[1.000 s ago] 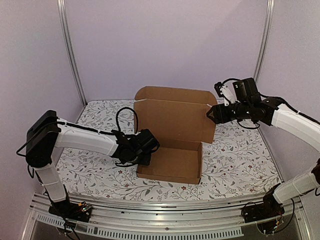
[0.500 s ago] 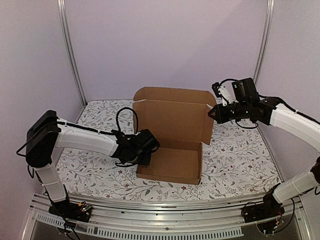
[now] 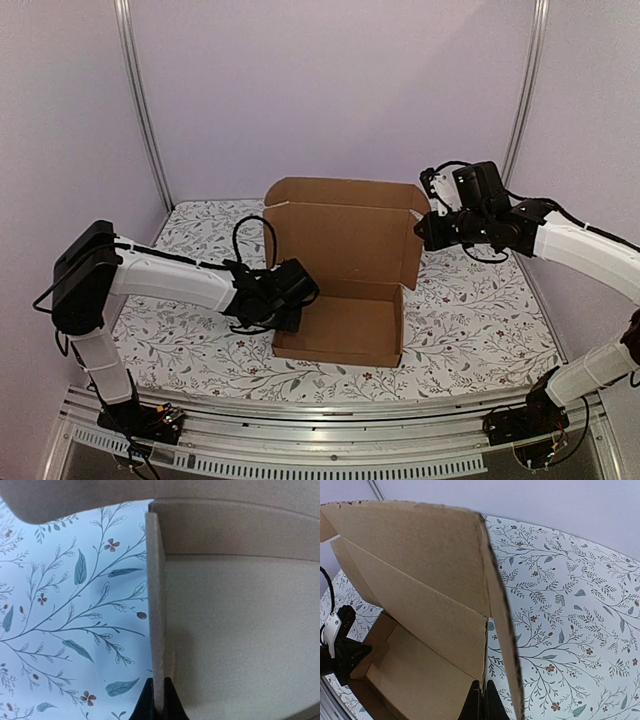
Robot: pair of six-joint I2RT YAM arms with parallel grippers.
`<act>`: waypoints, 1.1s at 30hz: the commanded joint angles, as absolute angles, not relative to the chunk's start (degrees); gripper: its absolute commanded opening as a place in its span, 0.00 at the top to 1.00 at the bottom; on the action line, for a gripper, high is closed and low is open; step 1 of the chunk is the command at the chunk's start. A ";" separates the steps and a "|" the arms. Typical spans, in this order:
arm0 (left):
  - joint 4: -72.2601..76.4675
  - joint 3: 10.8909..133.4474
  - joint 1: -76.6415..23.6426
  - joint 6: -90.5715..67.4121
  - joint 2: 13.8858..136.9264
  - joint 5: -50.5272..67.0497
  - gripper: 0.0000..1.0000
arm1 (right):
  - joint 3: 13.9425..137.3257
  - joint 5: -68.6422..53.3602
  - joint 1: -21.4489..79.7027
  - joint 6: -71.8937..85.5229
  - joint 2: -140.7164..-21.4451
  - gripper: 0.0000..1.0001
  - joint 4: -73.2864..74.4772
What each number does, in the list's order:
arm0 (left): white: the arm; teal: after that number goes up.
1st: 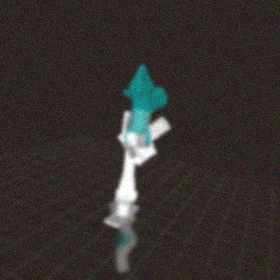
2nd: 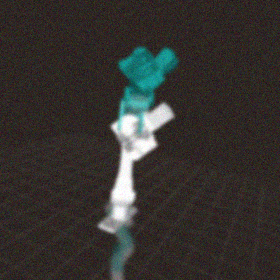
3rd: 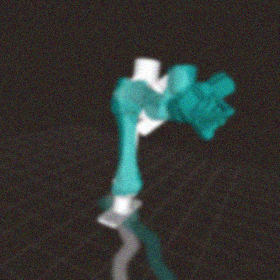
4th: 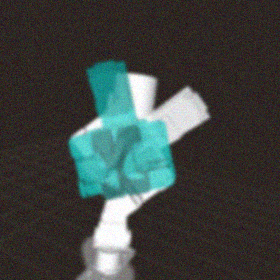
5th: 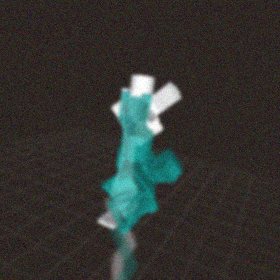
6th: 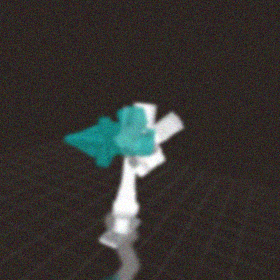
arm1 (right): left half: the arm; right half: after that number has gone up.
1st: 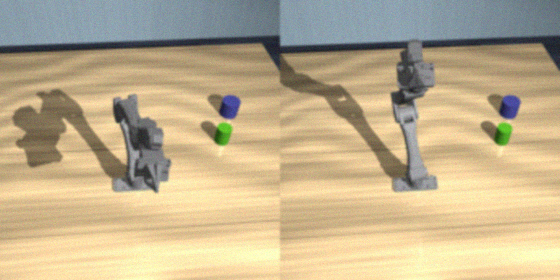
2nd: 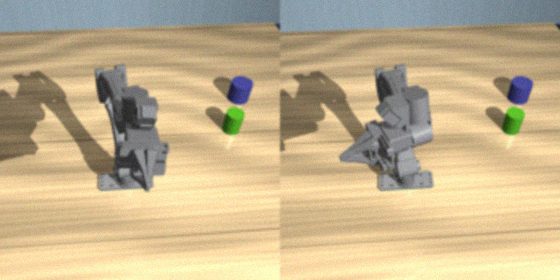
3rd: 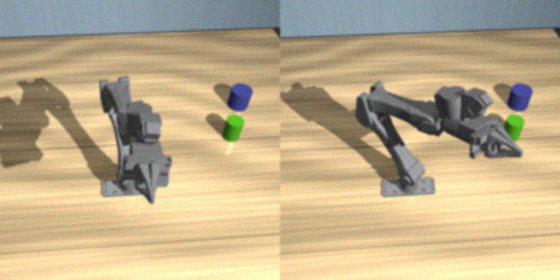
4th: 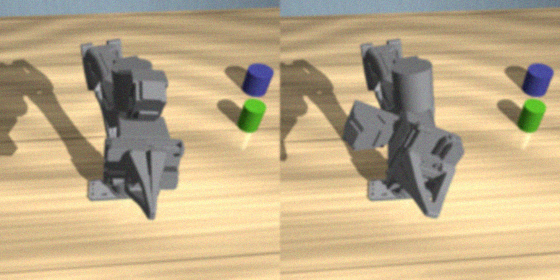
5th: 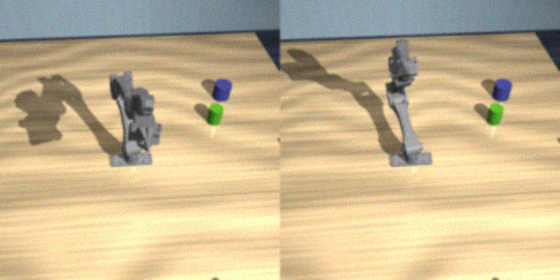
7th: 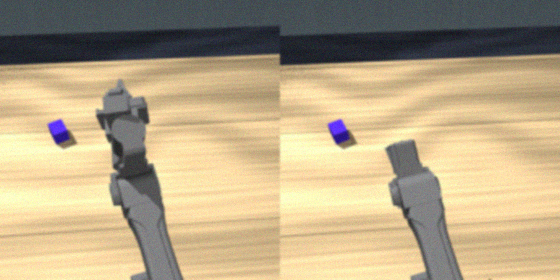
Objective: Fold the paper box
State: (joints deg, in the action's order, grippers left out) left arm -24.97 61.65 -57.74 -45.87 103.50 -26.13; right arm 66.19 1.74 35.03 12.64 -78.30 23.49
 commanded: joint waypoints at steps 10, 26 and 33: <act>-28.07 63.81 -58.36 -42.40 101.43 -24.80 0.61 | 60.00 11.67 40.56 11.87 -74.62 1.00 15.86; -34.94 64.16 -54.90 -32.35 83.05 -25.72 0.40 | 56.53 12.52 41.82 6.52 -70.21 1.00 15.17; -29.17 58.93 -43.20 -23.11 73.62 -17.39 0.38 | 56.08 10.49 41.97 5.94 -69.61 1.00 14.74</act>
State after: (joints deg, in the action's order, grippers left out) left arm -31.00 61.28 -49.39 -29.95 75.79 -22.94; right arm 56.90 11.51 41.41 6.96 -71.05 16.36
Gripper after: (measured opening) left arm 0.616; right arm 0.010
